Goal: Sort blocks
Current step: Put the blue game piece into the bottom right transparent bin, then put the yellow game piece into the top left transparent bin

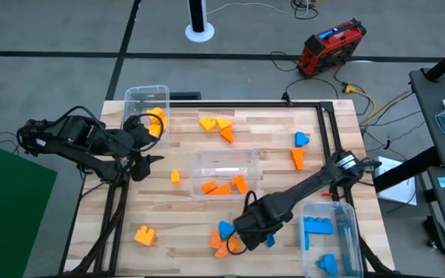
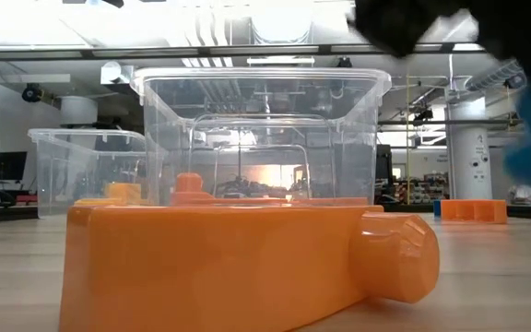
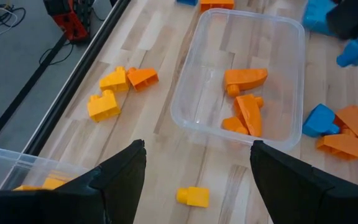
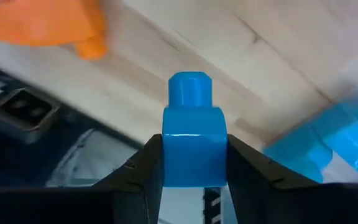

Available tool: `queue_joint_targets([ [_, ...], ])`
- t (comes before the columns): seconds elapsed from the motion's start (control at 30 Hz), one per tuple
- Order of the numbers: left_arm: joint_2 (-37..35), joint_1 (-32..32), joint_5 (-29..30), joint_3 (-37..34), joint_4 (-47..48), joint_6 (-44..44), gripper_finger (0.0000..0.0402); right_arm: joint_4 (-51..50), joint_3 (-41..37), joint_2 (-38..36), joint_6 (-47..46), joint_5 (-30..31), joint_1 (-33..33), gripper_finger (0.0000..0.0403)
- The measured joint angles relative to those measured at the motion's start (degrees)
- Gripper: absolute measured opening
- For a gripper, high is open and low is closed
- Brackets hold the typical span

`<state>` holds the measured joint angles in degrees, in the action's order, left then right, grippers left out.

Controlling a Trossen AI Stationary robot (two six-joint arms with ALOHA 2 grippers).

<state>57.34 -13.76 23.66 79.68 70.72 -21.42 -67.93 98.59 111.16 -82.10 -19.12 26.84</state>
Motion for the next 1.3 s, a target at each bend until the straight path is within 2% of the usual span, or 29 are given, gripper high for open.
queue_joint_targets([
  [0.17,0.07,-0.02,0.0,0.0,-0.23,0.0,0.0263,-5.38,6.06,-4.06,-2.37,1.16,1.04,0.0129],
  [0.4,0.32,0.0,-0.02,0.0,-0.48,-0.69,0.0263,-21.57,13.99,-10.02,0.94,0.9,4.84,0.0132],
  [0.5,0.43,-0.01,-0.02,0.0,-0.68,-2.47,0.0263,-22.0,14.32,-13.99,0.04,0.86,6.39,0.0132],
  [0.67,0.5,-0.01,-0.03,0.0,-0.81,-8.49,0.0263,-21.98,12.32,-18.83,-2.15,0.86,9.45,0.0133],
  [0.83,0.5,0.0,-0.2,0.0,-0.85,-13.43,0.0263,-22.12,6.37,-23.06,-2.78,0.57,14.21,0.0142],
  [1.07,0.75,0.0,-0.17,0.0,-0.93,-17.96,0.0263,-22.1,-1.9,-25.63,-4.93,0.63,17.86,0.0202],
  [1.2,1.09,0.0,-0.19,0.0,-0.98,-21.15,0.0263,-22.07,-3.62,-26.11,-3.93,0.97,17.94,0.0231],
  [1.3,1.46,0.0,-0.2,0.0,-1.03,-23.17,0.0263,-22.05,-3.72,-26.2,-3.16,3.86,17.13,0.0248],
])
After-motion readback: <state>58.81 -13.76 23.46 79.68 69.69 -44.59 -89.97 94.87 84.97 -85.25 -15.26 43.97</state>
